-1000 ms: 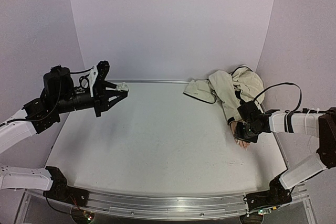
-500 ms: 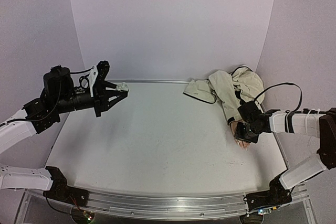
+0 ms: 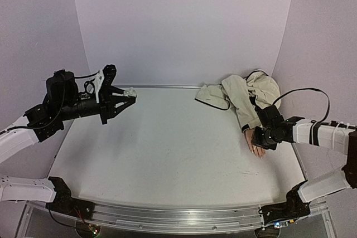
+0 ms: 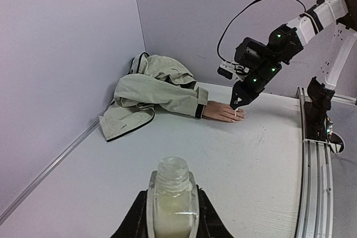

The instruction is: Paint the nails

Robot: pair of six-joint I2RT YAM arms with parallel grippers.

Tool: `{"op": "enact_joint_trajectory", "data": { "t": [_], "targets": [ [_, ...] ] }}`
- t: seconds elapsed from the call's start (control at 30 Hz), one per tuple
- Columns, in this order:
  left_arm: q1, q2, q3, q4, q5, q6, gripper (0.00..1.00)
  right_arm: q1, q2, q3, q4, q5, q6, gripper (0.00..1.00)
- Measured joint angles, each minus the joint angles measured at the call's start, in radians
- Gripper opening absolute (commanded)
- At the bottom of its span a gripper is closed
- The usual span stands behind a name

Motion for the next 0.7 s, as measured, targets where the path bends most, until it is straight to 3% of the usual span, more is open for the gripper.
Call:
{"op": "enact_joint_trajectory", "data": {
  "t": [0.7],
  "targets": [
    [0.000,0.000,0.000,0.000,0.000,0.000,0.00,0.000,0.109,0.029,0.023,0.025,-0.020,0.00]
  ]
}}
